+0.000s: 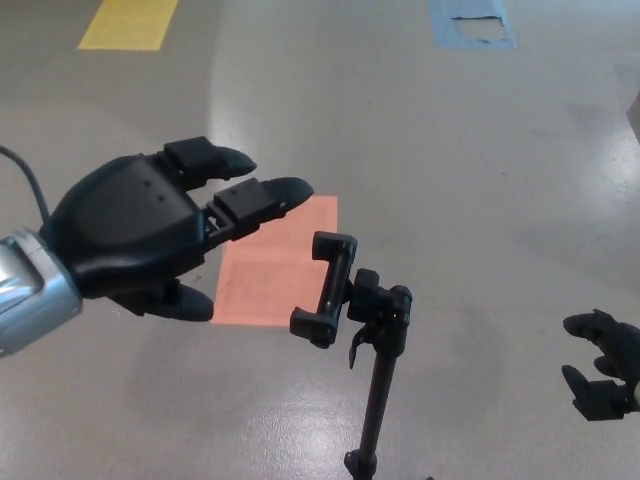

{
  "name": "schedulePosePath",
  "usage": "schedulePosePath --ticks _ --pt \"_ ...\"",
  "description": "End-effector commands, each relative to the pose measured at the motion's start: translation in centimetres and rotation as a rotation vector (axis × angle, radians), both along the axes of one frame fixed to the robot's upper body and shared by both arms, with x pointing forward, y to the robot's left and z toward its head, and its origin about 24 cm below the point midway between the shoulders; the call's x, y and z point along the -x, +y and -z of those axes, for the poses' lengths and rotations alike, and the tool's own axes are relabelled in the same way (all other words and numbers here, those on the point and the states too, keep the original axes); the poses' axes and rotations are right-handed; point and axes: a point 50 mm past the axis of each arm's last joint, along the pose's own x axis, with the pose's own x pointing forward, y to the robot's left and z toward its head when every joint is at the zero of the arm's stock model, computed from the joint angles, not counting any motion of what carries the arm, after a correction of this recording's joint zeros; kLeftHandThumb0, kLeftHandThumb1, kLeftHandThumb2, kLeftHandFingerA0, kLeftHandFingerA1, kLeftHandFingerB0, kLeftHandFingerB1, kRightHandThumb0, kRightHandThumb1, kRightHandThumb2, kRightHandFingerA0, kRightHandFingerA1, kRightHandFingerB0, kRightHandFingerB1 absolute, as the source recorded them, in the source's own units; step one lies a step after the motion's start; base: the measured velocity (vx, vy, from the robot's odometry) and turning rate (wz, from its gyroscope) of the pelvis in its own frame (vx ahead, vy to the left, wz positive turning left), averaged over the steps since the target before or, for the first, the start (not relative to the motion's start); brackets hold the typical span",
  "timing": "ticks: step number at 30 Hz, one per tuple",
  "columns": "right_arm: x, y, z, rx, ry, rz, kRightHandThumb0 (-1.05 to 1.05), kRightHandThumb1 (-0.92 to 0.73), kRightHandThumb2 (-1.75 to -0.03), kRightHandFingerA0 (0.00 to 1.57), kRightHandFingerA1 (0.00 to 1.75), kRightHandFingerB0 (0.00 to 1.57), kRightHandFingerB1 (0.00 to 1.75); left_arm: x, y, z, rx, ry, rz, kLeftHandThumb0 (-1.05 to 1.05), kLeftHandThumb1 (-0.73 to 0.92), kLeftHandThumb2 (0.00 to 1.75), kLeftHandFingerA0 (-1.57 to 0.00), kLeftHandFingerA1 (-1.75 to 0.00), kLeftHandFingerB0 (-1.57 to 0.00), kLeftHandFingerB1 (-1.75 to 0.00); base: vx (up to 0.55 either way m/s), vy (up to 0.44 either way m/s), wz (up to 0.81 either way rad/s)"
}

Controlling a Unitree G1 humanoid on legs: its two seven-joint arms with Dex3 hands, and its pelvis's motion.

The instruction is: The robot uses its left hand to grab the top of a phone stand kept on the floor and tilt it upwards to adjust its angle

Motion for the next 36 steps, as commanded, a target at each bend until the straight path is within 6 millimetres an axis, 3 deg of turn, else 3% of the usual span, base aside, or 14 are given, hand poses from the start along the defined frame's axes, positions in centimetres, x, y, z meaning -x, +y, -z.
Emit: schedulePosePath --ticks 1,7,8,11,12,14,15,19,20,21,35,36 --pt "0.1 -0.5 0.0 0.006 0.03 0.005 -0.27 -0.66 -1.11 0.01 0.49 0.0 0.47 -0.5 -0.4 -0.2 -0.053 -0.014 -0.014 -0.61 0.54 0.56 -0.24 -0.31 -0.01 -0.25 0.0 0.0 0.0" --pt "0.2 -0.4 0.1 0.016 0.034 -0.01 -0.27 -0.65 -1.1 0.02 0.49 0.01 0.47 -0.7 -0.7 0.1 -0.039 -0.017 -0.003 -0.61 0.49 0.58 -0.26 -0.34 -0.04 -0.21 0.0 0.0 0.0" --pt "0.2 -0.3 0.2 0.014 0.037 -0.01 -0.27 -0.65 -1.1 0.01 0.49 0.0 0.47 -0.8 -0.8 0.2 -0.042 -0.008 -0.008 -0.65 0.43 0.77 -0.22 -0.44 -0.01 -0.2 0.0 0.0 0.0" --pt "0.3 -0.3 0.2 0.013 0.038 -0.01 -0.27 -0.65 -1.1 0.01 0.49 0.0 0.47 -0.9 -0.9 0.3 -0.045 -0.004 -0.01 -0.64 0.43 0.77 -0.23 -0.45 -0.01 -0.2 0.0 0.0 0.0" --pt "0.3 -0.3 0.3 0.011 0.044 -0.01 -0.48 -0.73 -0.72 0.14 0.35 0.14 0.32 -0.8 -0.9 0.5 -0.051 -0.004 -0.009 -0.65 0.44 0.74 -0.23 -0.42 -0.06 -0.21 0.0 0.0 0.0" --pt "0.4 -0.1 0.5 0.01 0.05 -0.012 -0.48 -0.73 -0.72 0.14 0.35 0.14 0.32 -0.7 -0.9 0.6 -0.056 -0.004 -0.009 -0.65 0.44 0.74 -0.23 -0.42 -0.06 -0.21 0.0 0.0 0.0" --pt "0.4 -0.1 0.5 0.008 0.049 -0.013 -0.48 -0.72 -0.72 0.15 0.36 0.14 0.32 -0.7 -1.0 0.7 -0.063 -0.001 -0.01 -0.62 0.55 0.56 -0.27 -0.32 -0.01 -0.25 0.0 0.0 0.0" --pt "0.2 -0.1 0.3 0.015 0.048 -0.022 -0.48 -0.72 -0.73 0.16 0.36 0.16 0.33 -0.8 -1.1 0.8 -0.082 -0.002 -0.011 -0.63 0.55 0.56 -0.27 -0.32 0.0 -0.25 0.0 0.0 0.0" --pt "0.1 0.0 0.2 0.022 0.047 -0.026 -0.48 -0.72 -0.73 0.16 0.36 0.16 0.33 -0.9 -1.1 0.8 -0.093 -0.001 -0.016 -0.63 0.56 0.57 -0.27 -0.32 -0.01 -0.25 0.0 0.0 0.0" --pt "0.1 0.0 0.2 0.02 0.049 -0.025 -0.47 -0.72 -0.72 0.15 0.36 0.14 0.32 -0.8 -1.1 0.9 -0.093 0.002 -0.014 -0.66 0.45 0.79 -0.23 -0.46 0.0 -0.19 0.0 0.0 0.0" --pt "0.3 0.1 0.6 0.019 0.064 -0.027 -0.47 -0.71 -0.72 0.16 0.36 0.15 0.33 -0.3 -1.8 2.2 -0.14 0.014 0.011 -0.68 0.46 0.79 -0.2 -0.44 0.0 -0.17 0.0 0.0 0.0" --pt "0.3 0.1 0.5 0.019 0.064 -0.027 -0.47 -0.71 -0.72 0.16 0.36 0.15 0.32 -0.3 -1.9 2.2 -0.145 0.013 0.012 -0.62 0.56 0.56 -0.26 -0.32 -0.02 -0.25 0.0 0.0 0.0"
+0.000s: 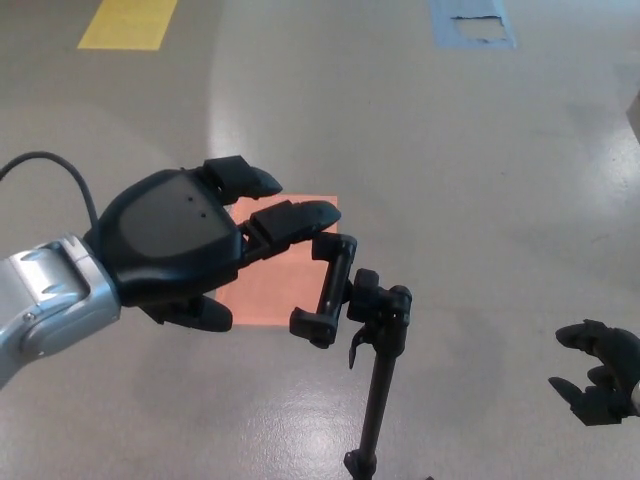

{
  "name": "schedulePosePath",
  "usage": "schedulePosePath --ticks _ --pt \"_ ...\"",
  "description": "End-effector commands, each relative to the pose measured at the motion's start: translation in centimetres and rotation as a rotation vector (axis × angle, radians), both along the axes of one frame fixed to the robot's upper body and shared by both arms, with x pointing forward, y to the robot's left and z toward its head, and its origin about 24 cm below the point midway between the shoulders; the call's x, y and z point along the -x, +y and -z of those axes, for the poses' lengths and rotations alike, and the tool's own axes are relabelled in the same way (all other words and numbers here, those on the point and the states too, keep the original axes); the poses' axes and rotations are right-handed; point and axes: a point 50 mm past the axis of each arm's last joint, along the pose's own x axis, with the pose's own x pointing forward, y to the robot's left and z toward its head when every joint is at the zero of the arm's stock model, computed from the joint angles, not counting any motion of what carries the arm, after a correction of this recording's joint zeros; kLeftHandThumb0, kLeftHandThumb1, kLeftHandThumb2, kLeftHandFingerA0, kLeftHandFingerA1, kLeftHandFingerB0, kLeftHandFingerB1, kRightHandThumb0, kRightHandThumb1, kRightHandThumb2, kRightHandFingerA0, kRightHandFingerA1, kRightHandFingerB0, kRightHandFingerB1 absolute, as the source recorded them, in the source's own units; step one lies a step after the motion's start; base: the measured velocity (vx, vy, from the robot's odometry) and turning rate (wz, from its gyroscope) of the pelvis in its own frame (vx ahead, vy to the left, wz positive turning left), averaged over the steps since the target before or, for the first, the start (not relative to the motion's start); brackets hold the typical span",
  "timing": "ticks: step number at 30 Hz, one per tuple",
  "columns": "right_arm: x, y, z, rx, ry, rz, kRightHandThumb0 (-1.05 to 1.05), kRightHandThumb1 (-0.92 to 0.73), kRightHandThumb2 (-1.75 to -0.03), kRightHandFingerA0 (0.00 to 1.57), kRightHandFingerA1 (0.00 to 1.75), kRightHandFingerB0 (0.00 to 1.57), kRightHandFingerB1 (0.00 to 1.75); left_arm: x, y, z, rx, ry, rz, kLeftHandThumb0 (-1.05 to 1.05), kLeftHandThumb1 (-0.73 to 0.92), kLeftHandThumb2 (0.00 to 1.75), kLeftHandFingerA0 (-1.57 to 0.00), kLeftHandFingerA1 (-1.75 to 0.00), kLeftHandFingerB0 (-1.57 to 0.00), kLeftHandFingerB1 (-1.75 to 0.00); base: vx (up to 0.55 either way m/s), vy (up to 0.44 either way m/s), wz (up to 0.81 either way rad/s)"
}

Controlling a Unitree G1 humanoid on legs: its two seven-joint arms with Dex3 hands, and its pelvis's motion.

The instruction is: The robot uses its left hand to grab the top of a phone stand kept on the floor and tilt it upwards to adjust its angle

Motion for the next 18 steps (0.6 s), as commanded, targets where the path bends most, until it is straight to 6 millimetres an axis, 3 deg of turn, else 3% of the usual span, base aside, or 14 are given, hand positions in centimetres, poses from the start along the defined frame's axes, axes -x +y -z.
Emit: schedulePosePath --ticks 1,5,6,13,14,17,18 --pt "0.14 -0.12 0.18 0.003 0.022 0.001 -0.47 -0.71 -0.72 0.16 0.36 0.15 0.32 0.02 -0.14 0.63 -0.058 0.001 -0.011 -0.62 0.56 0.56 -0.26 -0.32 -0.02 -0.25 0.0 0.0 0.0" --pt "0.06 -0.13 0.1 0.0 0.022 0.004 -0.48 -0.7 -0.72 0.16 0.36 0.16 0.33 0.17 -0.41 0.78 -0.037 0.009 0.004 -0.6 0.51 0.57 -0.27 -0.33 -0.02 -0.21 0.0 0.0 0.0" --pt "0.03 -0.07 0.09 -0.001 0.022 0.005 -0.47 -0.71 -0.72 0.16 0.36 0.15 0.32 0.21 -0.49 0.83 -0.036 0.008 0.009 -0.64 0.43 0.77 -0.23 -0.45 -0.01 -0.18 0.0 0.0 0.0" --pt "-0.23 0.03 -0.19 0.007 0.014 -0.004 -0.46 -0.71 -0.72 0.16 0.36 0.15 0.32 0.1 -0.88 1.05 -0.042 0.004 0.016 -0.65 0.44 0.77 -0.23 -0.44 -0.01 -0.18 0.0 0.0 0.0" --pt "-0.27 0.04 -0.24 0.008 0.012 -0.007 -0.47 -0.71 -0.72 0.16 0.36 0.16 0.33 0.07 -0.9 1.09 -0.045 0.008 0.012 -0.6 0.54 0.56 -0.27 -0.32 0.0 -0.23 0.0 0.0 0.0" --pt "-0.31 0.06 -0.3 0.01 0.009 -0.012 -0.47 -0.71 -0.72 0.17 0.36 0.16 0.33 0.05 -0.92 1.19 -0.047 0.015 0.007 -0.6 0.53 0.56 -0.28 -0.32 0.0 -0.25 0.0 0.0 0.0" --pt "-0.37 0.05 -0.38 0.011 0.009 -0.012 -0.47 -0.72 -0.72 0.16 0.36 0.16 0.33 0.03 -0.92 1.25 -0.044 0.017 0.007 -0.64 0.43 0.76 -0.23 -0.45 -0.01 -0.18 0.0 0.0 0.0"
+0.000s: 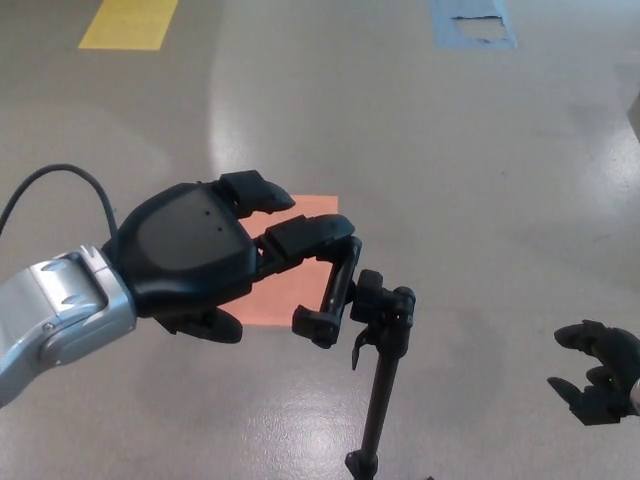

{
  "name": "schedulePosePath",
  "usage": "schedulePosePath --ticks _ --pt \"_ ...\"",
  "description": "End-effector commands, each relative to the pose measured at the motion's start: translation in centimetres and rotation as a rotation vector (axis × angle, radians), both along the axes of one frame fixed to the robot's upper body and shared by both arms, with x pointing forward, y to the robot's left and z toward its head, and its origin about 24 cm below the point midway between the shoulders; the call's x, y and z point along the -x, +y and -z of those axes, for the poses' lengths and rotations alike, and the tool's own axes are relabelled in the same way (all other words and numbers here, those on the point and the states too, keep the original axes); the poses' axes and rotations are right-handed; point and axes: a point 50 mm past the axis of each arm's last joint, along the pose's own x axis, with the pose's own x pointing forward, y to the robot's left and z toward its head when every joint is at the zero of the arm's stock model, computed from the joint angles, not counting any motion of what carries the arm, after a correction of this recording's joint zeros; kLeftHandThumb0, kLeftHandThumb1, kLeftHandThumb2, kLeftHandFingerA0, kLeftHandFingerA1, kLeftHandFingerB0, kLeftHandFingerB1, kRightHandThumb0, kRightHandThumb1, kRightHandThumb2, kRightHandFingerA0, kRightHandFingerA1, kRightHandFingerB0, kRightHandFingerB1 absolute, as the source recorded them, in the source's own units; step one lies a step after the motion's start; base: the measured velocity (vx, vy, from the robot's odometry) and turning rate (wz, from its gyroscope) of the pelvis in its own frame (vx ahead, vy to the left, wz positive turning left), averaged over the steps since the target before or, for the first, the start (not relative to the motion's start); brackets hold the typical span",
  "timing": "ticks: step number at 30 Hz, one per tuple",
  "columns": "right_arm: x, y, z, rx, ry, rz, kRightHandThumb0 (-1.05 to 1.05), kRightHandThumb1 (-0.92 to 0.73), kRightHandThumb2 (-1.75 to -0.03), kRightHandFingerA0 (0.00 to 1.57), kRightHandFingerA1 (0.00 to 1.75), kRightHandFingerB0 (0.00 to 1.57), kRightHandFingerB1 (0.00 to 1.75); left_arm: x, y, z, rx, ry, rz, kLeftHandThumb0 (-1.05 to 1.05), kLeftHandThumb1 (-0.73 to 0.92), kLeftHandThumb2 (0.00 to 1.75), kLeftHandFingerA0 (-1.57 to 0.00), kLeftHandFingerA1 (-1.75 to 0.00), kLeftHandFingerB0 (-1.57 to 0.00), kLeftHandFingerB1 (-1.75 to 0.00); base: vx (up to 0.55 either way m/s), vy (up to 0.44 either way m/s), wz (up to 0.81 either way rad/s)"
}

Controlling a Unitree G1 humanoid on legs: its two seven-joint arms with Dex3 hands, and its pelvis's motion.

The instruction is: The robot uses its left hand to grab the top of a phone stand kept on the floor and tilt it upwards to adjust its angle

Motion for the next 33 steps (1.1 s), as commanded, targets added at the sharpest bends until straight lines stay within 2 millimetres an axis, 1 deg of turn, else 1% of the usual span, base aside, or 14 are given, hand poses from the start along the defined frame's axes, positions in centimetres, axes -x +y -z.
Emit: schedulePosePath --ticks 1,2,8,9,10,13,14,16,18,19,24,25,31,33 --pt "-0.2 -0.1 -0.3 0.01 0.006 -0.009 -0.47 -0.72 -0.72 0.16 0.36 0.16 0.33 -0.1 0.0 0.5 -0.029 0.011 -0.013 -0.64 0.43 0.76 -0.23 -0.45 -0.01 -0.18 0.0 0.0 0.0" --pt "-0.3 -0.1 -0.3 0.005 0.005 -0.007 -0.46 -0.72 -0.72 0.16 0.36 0.15 0.32 -0.1 0.0 0.6 -0.028 0.011 -0.012 -0.6 0.53 0.56 -0.29 -0.33 -0.02 -0.25 0.0 0.0 0.0" --pt "-0.3 -0.1 -0.4 0.009 0.005 -0.007 -0.48 -0.71 -0.73 0.17 0.36 0.16 0.33 -0.2 0.1 0.8 -0.029 0.018 -0.01 -0.6 0.54 0.56 -0.28 -0.33 0.0 -0.24 0.0 0.0 0.0" --pt "-0.4 0.0 -0.5 0.012 0.001 -0.01 -0.25 -0.6 -1.07 0.07 0.51 0.06 0.49 -0.2 0.1 0.8 -0.03 0.019 -0.012 -0.6 0.54 0.56 -0.28 -0.33 0.0 -0.24 0.0 0.0 0.0" --pt "-0.5 0.0 -0.6 0.013 0.001 -0.011 -0.48 -0.71 -0.73 0.16 0.36 0.16 0.33 -0.3 0.1 0.8 -0.034 0.025 -0.016 -0.6 0.55 0.56 -0.27 -0.32 0.0 -0.23 0.0 0.0 0.0" --pt "-0.7 0.0 -0.8 0.015 0.001 -0.013 -0.48 -0.71 -0.73 0.16 0.37 0.16 0.33 -0.3 0.1 0.9 -0.039 0.038 -0.021 -0.66 0.45 0.77 -0.2 -0.44 0.0 -0.14 0.0 0.0 0.0" --pt "-0.7 0.0 -0.8 0.016 0.001 -0.012 -0.25 -0.6 -1.07 0.07 0.51 0.06 0.49 -0.3 0.2 0.9 -0.038 0.041 -0.022 -0.67 0.45 0.77 -0.2 -0.44 0.0 -0.13 0.0 0.0 0.0" --pt "-0.7 0.0 -0.8 0.018 -0.001 -0.012 -0.25 -0.6 -1.07 0.07 0.51 0.06 0.49 -0.3 0.2 1.0 -0.041 0.04 -0.022 -0.67 0.45 0.78 -0.21 -0.44 0.0 -0.14 0.0 0.0 0.0" --pt "-0.8 0.1 -0.9 0.01 -0.003 -0.012 -0.48 -0.71 -0.73 0.17 0.37 0.16 0.33 -0.3 0.3 1.1 -0.046 0.032 -0.026 -0.69 0.46 0.78 -0.21 -0.44 0.0 -0.13 0.0 0.0 0.0" --pt "-0.8 0.1 -0.9 0.013 -0.004 -0.014 -0.25 -0.6 -1.07 0.07 0.51 0.06 0.49 -0.3 0.4 1.1 -0.049 0.027 -0.027 -0.63 0.56 0.57 -0.28 -0.32 0.0 -0.22 0.0 0.0 0.0" --pt "-0.9 0.1 -1.0 0.022 -0.004 -0.021 -0.25 -0.6 -1.07 0.07 0.51 0.06 0.49 -0.2 0.6 1.3 -0.054 0.023 -0.029 -0.63 0.55 0.56 -0.29 -0.33 0.0 -0.22 0.0 0.0 0.0" --pt "-0.9 0.1 -1.1 0.021 -0.004 -0.019 -0.47 -0.72 -0.73 0.16 0.36 0.16 0.33 -0.3 0.7 1.4 -0.058 0.022 -0.029 -0.7 0.47 0.79 -0.21 -0.44 0.0 -0.12 0.0 0.0 0.0" --pt "-1.0 0.1 -1.1 0.006 -0.006 -0.01 -0.47 -0.72 -0.72 0.16 0.36 0.15 0.32 -0.2 0.9 1.6 -0.064 0.021 -0.029 -0.64 0.56 0.57 -0.29 -0.33 0.0 -0.22 0.0 0.0 0.0" --pt "-1.0 0.1 -1.2 0.004 -0.007 -0.009 -0.47 -0.72 -0.72 0.16 0.36 0.15 0.32 -0.3 0.9 1.7 -0.064 0.016 -0.026 -0.67 0.45 0.8 -0.25 -0.47 0.0 -0.17 0.0 0.0 0.0"
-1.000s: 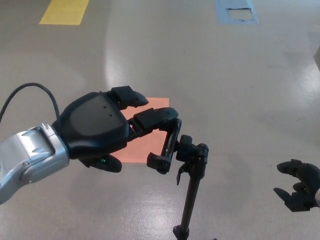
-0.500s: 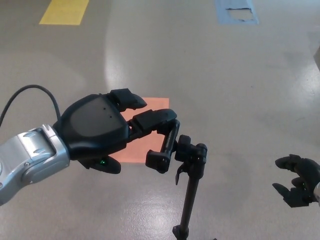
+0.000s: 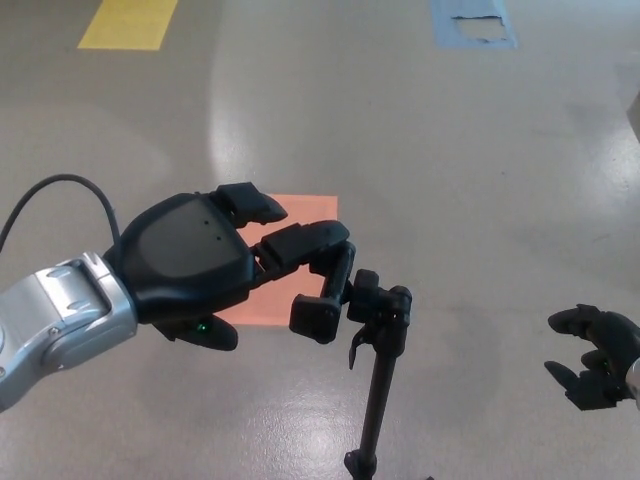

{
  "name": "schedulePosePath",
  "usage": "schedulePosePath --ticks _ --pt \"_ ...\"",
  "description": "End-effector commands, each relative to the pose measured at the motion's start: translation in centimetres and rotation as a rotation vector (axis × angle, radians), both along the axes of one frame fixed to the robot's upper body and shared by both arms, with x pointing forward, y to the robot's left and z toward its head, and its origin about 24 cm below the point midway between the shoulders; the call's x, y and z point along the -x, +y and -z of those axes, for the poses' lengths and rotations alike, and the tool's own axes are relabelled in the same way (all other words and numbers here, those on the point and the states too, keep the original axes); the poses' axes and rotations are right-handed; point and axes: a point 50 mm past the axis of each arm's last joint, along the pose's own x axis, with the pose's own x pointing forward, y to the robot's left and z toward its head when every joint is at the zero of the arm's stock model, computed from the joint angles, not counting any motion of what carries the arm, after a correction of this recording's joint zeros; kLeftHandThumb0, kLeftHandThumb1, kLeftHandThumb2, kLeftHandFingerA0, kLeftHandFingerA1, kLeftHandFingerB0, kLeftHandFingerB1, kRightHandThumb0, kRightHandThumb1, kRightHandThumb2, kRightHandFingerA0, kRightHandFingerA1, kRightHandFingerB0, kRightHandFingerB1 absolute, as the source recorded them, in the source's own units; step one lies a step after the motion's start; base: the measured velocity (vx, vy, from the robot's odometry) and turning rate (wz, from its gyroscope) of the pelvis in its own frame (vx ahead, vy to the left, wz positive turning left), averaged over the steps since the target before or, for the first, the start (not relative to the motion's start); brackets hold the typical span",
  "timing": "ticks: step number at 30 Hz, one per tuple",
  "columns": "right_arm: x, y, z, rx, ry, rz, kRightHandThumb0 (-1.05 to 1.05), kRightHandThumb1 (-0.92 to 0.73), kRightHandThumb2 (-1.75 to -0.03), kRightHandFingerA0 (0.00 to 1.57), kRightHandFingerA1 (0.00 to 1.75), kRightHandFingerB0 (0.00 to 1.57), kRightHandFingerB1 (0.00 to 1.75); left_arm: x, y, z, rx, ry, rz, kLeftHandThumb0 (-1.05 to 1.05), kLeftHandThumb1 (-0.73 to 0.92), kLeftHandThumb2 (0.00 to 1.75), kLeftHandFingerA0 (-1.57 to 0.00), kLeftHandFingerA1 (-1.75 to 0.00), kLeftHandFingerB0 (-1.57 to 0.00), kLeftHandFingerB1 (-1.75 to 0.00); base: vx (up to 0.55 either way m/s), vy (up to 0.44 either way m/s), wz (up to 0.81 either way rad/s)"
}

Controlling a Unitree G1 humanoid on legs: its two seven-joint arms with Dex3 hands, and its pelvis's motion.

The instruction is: The robot uses its left hand to grab the top of a phone stand kept on the floor and tilt it upwards to adjust its angle

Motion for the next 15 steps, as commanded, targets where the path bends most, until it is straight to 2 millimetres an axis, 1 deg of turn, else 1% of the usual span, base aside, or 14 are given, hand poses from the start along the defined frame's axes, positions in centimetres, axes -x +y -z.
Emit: schedulePosePath --ticks 1,2,4,5,6,7,8,9,10,11,14,15 --pt "-0.08 -0.28 -0.17 -0.009 0.008 0.015 -0.46 -0.72 -0.72 0.15 0.36 0.15 0.32 0.1 0.51 0.64 -0.042 0.001 -0.003 -0.64 0.57 0.57 -0.29 -0.32 0.0 -0.22 0.0 0.0 0.0" --pt "-0.08 -0.28 -0.17 -0.007 0.009 0.014 -0.47 -0.73 -0.73 0.16 0.36 0.16 0.33 0.1 0.53 0.66 -0.041 0.002 -0.003 -0.67 0.45 0.8 -0.25 -0.46 0.0 -0.17 0.0 0.0 0.0" --pt "-0.09 -0.28 -0.17 -0.001 0.009 0.012 -0.47 -0.73 -0.73 0.16 0.36 0.16 0.33 0.11 0.55 0.68 -0.038 0.001 -0.001 -0.67 0.45 0.8 -0.25 -0.46 0.0 -0.17 0.0 0.0 0.0" --pt "-0.1 -0.27 -0.17 0.002 0.01 0.011 -0.47 -0.73 -0.73 0.16 0.36 0.16 0.33 0.1 0.56 0.7 -0.041 0.002 0.0 -0.64 0.57 0.57 -0.29 -0.33 0.0 -0.23 0.0 0.0 0.0" --pt "-0.1 -0.27 -0.17 0.003 0.01 0.01 -0.47 -0.73 -0.73 0.16 0.36 0.16 0.33 0.1 0.57 0.71 -0.044 0.003 0.0 -0.64 0.57 0.57 -0.29 -0.33 0.0 -0.23 0.0 0.0 0.0" --pt "-0.09 -0.26 -0.16 0.007 0.009 0.008 -0.47 -0.73 -0.73 0.17 0.36 0.16 0.33 0.12 0.58 0.77 -0.058 0.007 -0.004 -0.72 0.49 0.81 -0.21 -0.44 0.0 -0.12 0.0 0.0 0.0" --pt "-0.09 -0.26 -0.16 0.007 0.009 0.008 -0.47 -0.73 -0.73 0.17 0.36 0.16 0.33 0.13 0.58 0.79 -0.061 0.008 -0.006 -0.72 0.49 0.81 -0.21 -0.44 0.0 -0.12 0.0 0.0 0.0" --pt "-0.09 -0.25 -0.16 0.005 0.008 0.009 -0.47 -0.73 -0.73 0.17 0.36 0.16 0.33 0.15 0.6 0.89 -0.058 0.014 -0.004 -0.63 0.57 0.57 -0.29 -0.32 0.0 -0.2 0.0 0.0 0.0" --pt "-0.1 -0.24 -0.17 0.003 0.008 0.01 -0.47 -0.73 -0.73 0.17 0.36 0.16 0.33 0.18 0.63 1.0 -0.052 0.022 -0.002 -0.63 0.57 0.57 -0.29 -0.32 0.0 -0.2 0.0 0.0 0.0" --pt "-0.07 -0.21 -0.12 0.001 0.009 0.011 -0.47 -0.72 -0.73 0.17 0.36 0.16 0.33 0.29 0.69 1.21 -0.057 0.04 -0.009 -0.71 0.49 0.81 -0.2 -0.44 0.0 -0.12 0.0 0.0 0.0" --pt "-0.05 -0.19 -0.08 -0.003 0.007 0.012 -0.46 -0.72 -0.72 0.17 0.36 0.16 0.33 0.41 0.73 1.48 -0.06 0.051 -0.009 -0.71 0.48 0.79 -0.23 -0.44 0.0 -0.1 0.0 0.0 0.0" --pt "-0.06 -0.17 -0.1 -0.002 0.006 0.01 -0.47 -0.73 -0.73 0.17 0.36 0.16 0.33 0.44 0.74 1.57 -0.058 0.053 -0.007 -0.65 0.45 0.79 -0.24 -0.46 0.0 -0.17 0.0 0.0 0.0"
